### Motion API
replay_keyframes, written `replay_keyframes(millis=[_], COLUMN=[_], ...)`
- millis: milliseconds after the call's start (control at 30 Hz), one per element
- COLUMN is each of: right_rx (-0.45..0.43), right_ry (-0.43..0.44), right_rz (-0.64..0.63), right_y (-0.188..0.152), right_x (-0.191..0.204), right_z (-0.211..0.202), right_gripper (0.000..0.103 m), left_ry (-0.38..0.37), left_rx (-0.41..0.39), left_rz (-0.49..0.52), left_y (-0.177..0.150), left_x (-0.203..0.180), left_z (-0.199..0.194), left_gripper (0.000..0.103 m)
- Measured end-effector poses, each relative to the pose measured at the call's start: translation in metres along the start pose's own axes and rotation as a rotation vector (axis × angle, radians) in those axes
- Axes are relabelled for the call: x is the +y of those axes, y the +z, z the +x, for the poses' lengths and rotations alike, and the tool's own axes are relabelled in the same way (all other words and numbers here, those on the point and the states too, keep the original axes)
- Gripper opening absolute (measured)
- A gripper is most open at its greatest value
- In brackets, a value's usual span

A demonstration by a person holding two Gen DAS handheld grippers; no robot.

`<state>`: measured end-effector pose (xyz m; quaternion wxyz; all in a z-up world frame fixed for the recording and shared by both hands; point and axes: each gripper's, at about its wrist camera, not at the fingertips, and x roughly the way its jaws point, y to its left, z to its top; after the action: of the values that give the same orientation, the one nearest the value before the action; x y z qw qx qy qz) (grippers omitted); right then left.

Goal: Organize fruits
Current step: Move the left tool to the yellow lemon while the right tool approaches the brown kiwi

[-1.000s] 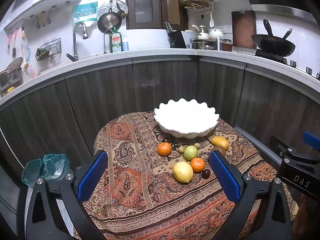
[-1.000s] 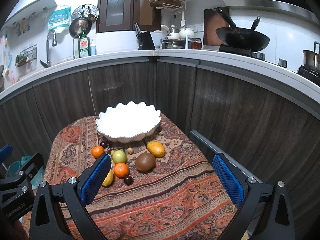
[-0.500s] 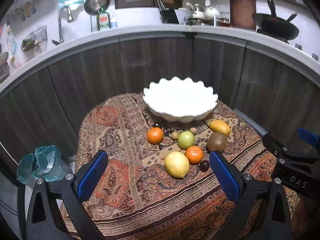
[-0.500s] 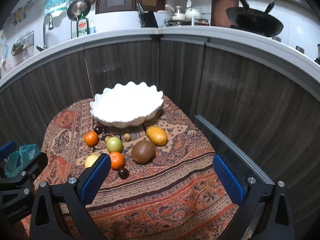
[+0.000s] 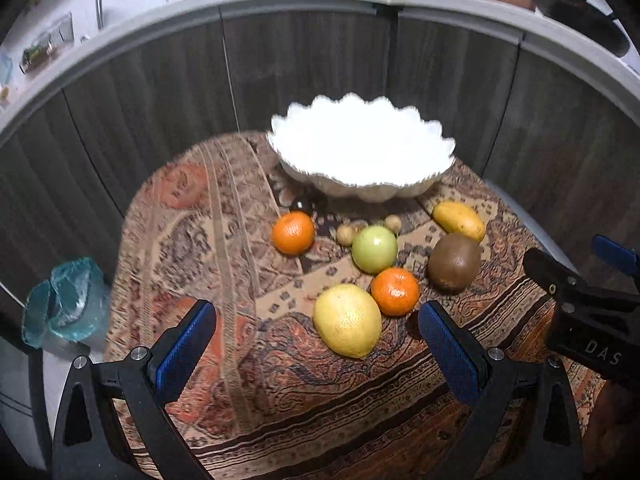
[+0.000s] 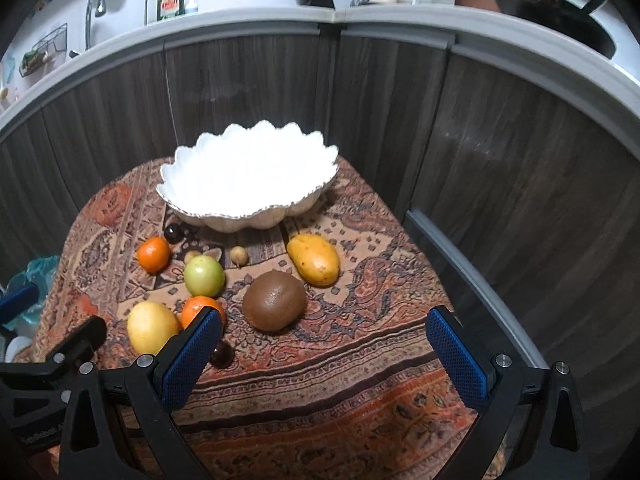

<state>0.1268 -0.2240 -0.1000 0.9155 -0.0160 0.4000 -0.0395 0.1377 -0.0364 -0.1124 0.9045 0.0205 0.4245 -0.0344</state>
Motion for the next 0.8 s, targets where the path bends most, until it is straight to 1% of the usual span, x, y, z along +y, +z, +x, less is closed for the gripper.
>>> replay_keyframes(millis=[167, 300, 433, 667, 733, 800], right_rx=[0.026, 0.06, 0.078, 0.103, 0.109, 0.118], right_ry=[-0.006, -0.004, -0.01, -0.016, -0.014, -0.012], right_rz=[-0.005, -0.002, -0.001, 0.001, 0.004, 0.009], right_y=[0.002, 0.0, -0.002, -0.004, -0.004, -0.004], right_x=[0.001, 0.001, 0.001, -0.001, -0.002, -0.002], right_z=[0.019, 0.035, 0.045, 0.059, 0.062, 0.065], right_gripper=[0.103, 0.103, 0.103, 0.103, 0.103, 0.103], left_ry=[-0.01, -0.005, -0.007, -0.012, -0.015, -0.019], left_rx=[0.093, 0.141, 0.176, 0.22, 0.228, 0.236], left_rz=[0.0, 0.017, 0.034, 0.059, 0.063, 0.064], left_y=[-0.003, -0.005, -0.006, -0.008, -0.008, -0.008], left_x=[-0.006, -0.01, -0.015, -0.02, -0.021, -0.022], left_z=[0.031, 0.051, 0.065, 0.086, 0.09, 0.094], left_gripper=[0.102, 0.096, 0.088, 0.08, 0.075, 0.072])
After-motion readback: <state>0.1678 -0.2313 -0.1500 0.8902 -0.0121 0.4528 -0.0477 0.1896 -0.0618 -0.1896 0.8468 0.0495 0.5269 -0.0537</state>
